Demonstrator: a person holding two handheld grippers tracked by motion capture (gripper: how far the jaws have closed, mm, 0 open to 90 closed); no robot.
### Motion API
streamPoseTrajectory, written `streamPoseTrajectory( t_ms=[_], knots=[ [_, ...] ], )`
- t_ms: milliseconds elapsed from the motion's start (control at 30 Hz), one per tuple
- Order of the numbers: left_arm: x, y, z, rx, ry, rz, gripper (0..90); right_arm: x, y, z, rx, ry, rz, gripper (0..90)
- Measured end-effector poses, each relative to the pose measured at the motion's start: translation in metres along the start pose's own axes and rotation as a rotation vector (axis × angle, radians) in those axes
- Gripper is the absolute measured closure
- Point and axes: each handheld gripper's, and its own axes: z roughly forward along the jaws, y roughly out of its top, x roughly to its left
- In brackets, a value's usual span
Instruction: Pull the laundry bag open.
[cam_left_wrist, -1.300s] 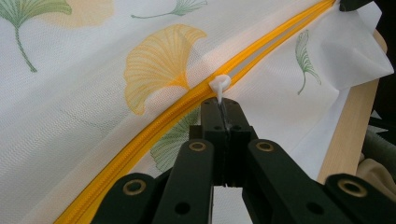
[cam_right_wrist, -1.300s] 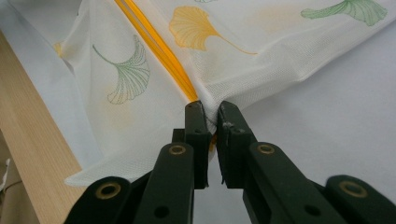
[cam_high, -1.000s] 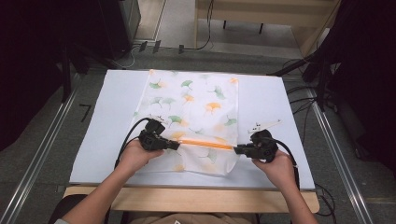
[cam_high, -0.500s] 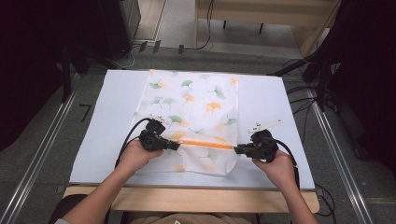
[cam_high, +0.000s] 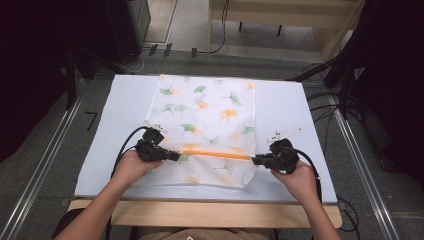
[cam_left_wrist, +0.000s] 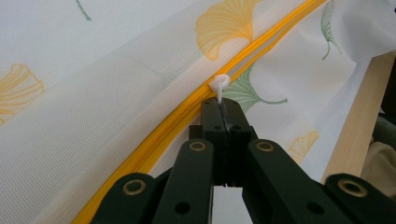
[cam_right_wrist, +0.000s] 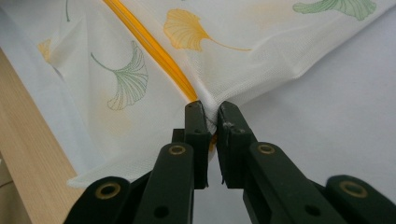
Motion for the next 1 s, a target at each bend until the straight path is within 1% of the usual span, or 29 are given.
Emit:
streamPoseTrajectory(
  t_ms=[67, 800, 933, 1000],
  knots=[
    [-0.0002, 0.0002, 0.0012, 0.003, -0.003, -0.001, 90.0, -0.0008, -0.0005, -0.001, 0.0, -0.002, 0.007, 85.4],
    [-0.0002, 0.0008, 0.0018, 0.003, 0.004, 0.006, 90.0, -0.0019, -0.0008, -0.0007, 0.003, -0.006, 0.005, 85.4],
    [0.0002, 0.0008, 0.0014, 0.002, -0.003, 0.002, 90.0, -0.0019, -0.0007, -0.0009, 0.002, -0.004, 0.006, 85.4],
    [0.0009, 0.0008, 0.0013, 0.009, -0.006, 0.004, 90.0, -0.0019, -0.0007, -0.0011, 0.001, -0.004, 0.005, 85.4]
  ],
)
